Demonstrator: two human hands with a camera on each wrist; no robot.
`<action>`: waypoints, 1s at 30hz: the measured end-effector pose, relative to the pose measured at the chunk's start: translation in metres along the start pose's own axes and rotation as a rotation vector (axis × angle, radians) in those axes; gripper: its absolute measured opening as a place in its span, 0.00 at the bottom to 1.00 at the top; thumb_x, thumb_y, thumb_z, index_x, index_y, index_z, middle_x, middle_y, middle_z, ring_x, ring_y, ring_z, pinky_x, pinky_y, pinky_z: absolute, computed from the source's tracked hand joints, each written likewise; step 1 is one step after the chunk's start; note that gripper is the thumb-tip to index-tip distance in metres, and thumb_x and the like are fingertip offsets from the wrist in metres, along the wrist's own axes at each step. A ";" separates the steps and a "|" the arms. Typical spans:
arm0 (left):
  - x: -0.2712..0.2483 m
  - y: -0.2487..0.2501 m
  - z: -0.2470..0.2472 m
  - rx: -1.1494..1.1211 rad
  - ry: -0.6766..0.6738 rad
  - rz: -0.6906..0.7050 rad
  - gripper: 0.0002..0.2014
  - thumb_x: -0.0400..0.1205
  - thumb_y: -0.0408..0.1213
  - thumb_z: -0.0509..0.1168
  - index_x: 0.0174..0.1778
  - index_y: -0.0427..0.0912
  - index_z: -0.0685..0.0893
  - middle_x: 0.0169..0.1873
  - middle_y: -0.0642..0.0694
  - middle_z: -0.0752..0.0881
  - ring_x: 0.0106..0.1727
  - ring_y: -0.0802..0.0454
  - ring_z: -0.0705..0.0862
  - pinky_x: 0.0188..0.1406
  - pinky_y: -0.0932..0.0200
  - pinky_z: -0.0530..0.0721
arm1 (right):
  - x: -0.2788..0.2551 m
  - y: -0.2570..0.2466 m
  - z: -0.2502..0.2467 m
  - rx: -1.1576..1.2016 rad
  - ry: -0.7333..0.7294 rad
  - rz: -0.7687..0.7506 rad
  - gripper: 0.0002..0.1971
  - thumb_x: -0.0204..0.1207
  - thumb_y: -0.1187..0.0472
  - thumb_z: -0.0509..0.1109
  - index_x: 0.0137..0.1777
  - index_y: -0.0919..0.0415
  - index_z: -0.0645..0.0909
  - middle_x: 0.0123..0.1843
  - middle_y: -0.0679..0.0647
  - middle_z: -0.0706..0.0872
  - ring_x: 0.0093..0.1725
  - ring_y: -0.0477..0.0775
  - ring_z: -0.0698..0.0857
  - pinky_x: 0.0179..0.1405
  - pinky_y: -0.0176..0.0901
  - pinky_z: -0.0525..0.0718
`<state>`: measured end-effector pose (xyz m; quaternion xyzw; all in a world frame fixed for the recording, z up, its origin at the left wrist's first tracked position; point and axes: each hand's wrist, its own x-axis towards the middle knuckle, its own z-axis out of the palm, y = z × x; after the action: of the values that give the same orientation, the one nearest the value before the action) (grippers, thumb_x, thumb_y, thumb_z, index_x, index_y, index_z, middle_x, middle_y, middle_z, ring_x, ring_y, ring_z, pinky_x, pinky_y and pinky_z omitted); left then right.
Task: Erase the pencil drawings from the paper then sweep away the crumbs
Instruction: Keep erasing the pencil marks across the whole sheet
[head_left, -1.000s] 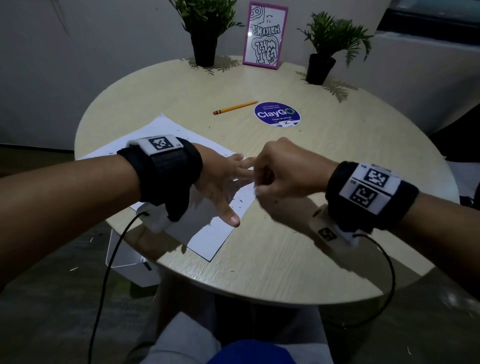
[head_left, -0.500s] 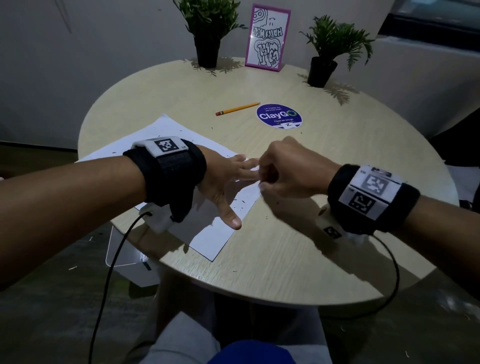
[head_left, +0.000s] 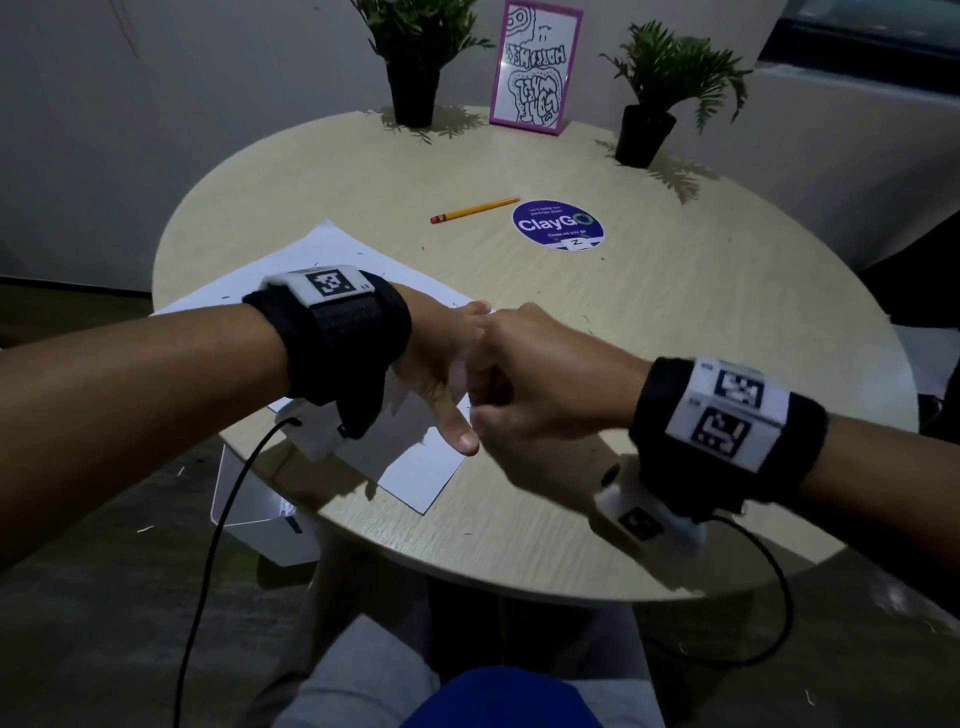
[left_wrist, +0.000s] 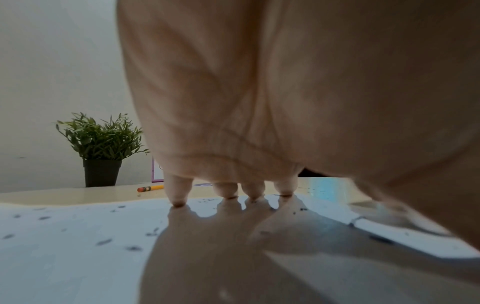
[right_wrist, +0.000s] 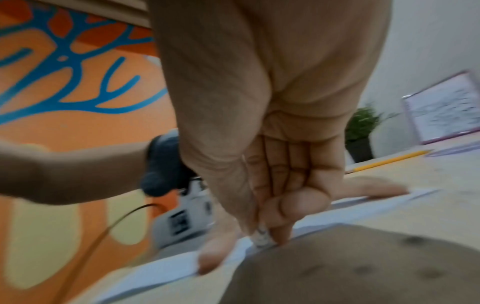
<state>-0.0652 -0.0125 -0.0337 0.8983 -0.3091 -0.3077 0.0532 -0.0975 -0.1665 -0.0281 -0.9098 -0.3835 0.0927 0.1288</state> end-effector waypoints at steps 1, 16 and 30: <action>0.000 -0.002 0.000 0.019 0.010 0.007 0.30 0.63 0.69 0.76 0.60 0.83 0.73 0.69 0.78 0.68 0.82 0.52 0.61 0.82 0.43 0.63 | 0.003 0.009 -0.003 -0.018 0.020 0.031 0.09 0.67 0.64 0.78 0.29 0.53 0.83 0.27 0.42 0.81 0.34 0.35 0.82 0.32 0.23 0.70; 0.003 -0.004 0.000 0.180 0.002 -0.086 0.62 0.64 0.68 0.76 0.84 0.69 0.38 0.85 0.64 0.38 0.87 0.54 0.40 0.85 0.39 0.54 | 0.016 0.038 -0.012 -0.141 0.131 0.216 0.07 0.66 0.64 0.75 0.29 0.59 0.82 0.28 0.55 0.83 0.35 0.61 0.86 0.30 0.43 0.79; -0.002 0.004 -0.002 0.144 -0.018 -0.104 0.46 0.67 0.67 0.76 0.80 0.66 0.63 0.79 0.66 0.60 0.85 0.54 0.52 0.83 0.40 0.59 | 0.009 0.010 -0.006 -0.085 0.063 0.118 0.17 0.67 0.68 0.76 0.25 0.51 0.74 0.25 0.42 0.76 0.33 0.44 0.84 0.31 0.37 0.76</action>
<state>-0.0674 -0.0149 -0.0294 0.9119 -0.2837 -0.2950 -0.0306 -0.0830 -0.1681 -0.0257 -0.9379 -0.3287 0.0552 0.0962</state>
